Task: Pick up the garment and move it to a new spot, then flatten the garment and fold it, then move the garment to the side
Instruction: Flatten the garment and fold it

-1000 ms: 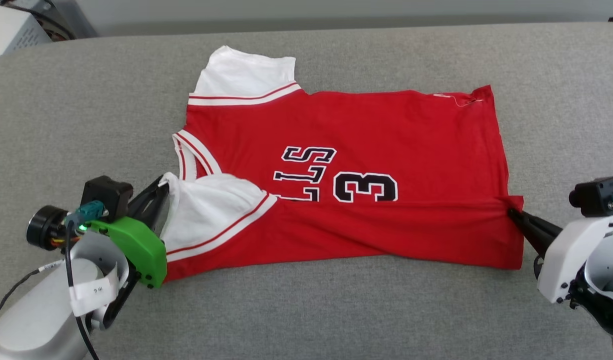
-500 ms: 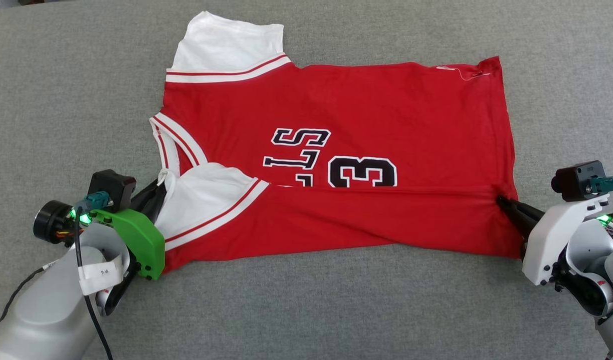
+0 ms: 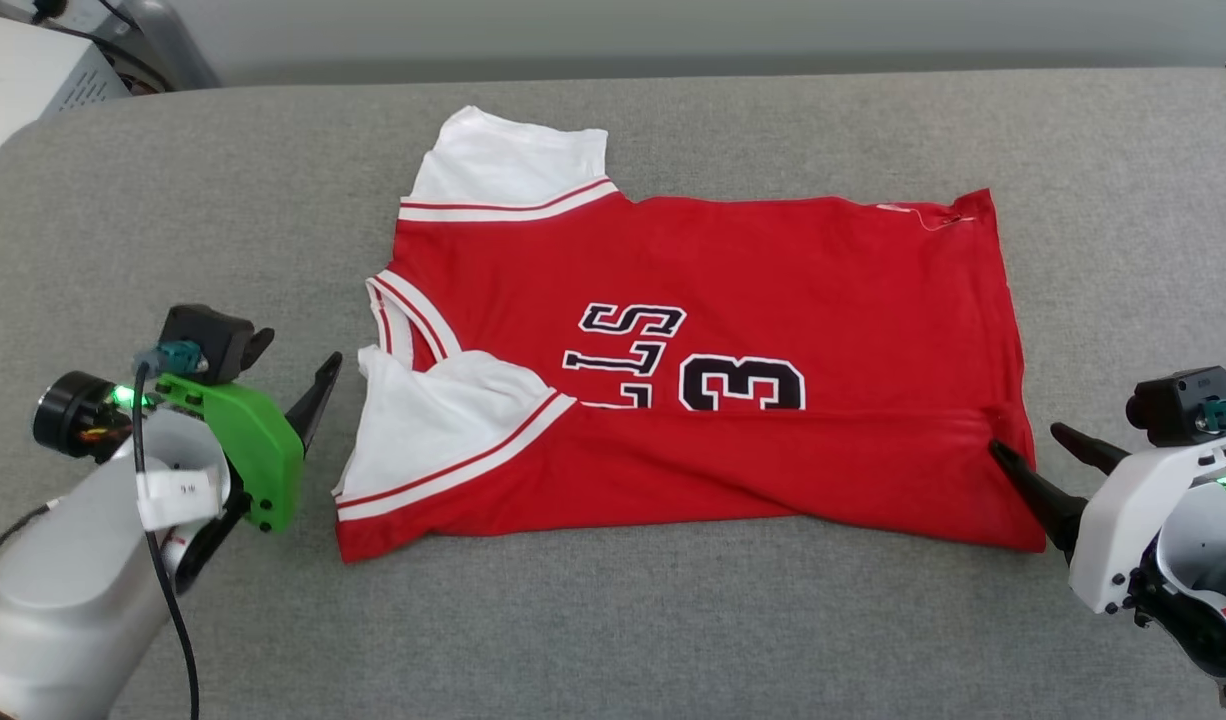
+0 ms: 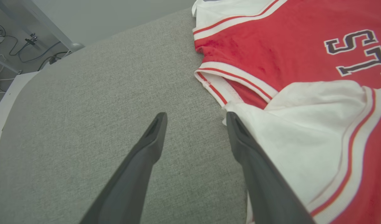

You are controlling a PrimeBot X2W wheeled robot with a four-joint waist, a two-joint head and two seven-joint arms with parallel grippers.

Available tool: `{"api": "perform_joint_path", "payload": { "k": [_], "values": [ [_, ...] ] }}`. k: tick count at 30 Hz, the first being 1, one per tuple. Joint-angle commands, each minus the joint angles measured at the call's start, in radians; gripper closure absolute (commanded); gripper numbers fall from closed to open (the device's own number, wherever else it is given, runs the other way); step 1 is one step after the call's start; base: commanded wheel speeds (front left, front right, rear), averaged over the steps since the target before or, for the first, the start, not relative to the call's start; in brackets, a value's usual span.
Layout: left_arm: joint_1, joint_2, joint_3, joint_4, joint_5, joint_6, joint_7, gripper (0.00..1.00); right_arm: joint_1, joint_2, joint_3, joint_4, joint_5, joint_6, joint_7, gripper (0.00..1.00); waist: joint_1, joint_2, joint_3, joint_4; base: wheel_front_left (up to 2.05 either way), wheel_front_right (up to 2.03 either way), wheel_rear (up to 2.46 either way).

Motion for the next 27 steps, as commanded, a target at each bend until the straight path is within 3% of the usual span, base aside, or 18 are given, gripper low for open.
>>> {"api": "perform_joint_path", "payload": {
  "k": [1,14,20,27],
  "values": [
    [-0.035,0.019,-0.007,-0.016,-0.025,-0.007,0.05,0.0,0.015,-0.002,-0.01,-0.011,0.0,-0.001,-0.002,0.0,0.0,-0.0001,-0.046,0.026,0.0,0.0,0.0],
    [-0.155,0.11,-0.142,-0.269,-0.319,-0.016,0.723,0.0,0.037,0.017,-0.05,-0.032,-0.015,-0.001,0.028,0.0,0.0,-0.0001,-0.059,0.045,0.0,0.0,0.0],
    [-0.159,0.106,-0.177,-0.259,-0.399,-0.016,0.851,0.0,0.02,0.027,-0.035,-0.038,-0.017,-0.001,0.05,0.0,0.0,-0.0001,-0.033,0.025,0.0,0.0,0.0],
    [-0.126,0.073,-0.211,-0.161,-0.412,-0.016,0.853,0.0,-0.021,0.04,-0.01,-0.035,-0.023,-0.001,0.06,0.0,0.0,-0.0001,0.018,-0.013,0.0,0.0,0.0]
  ]
}}
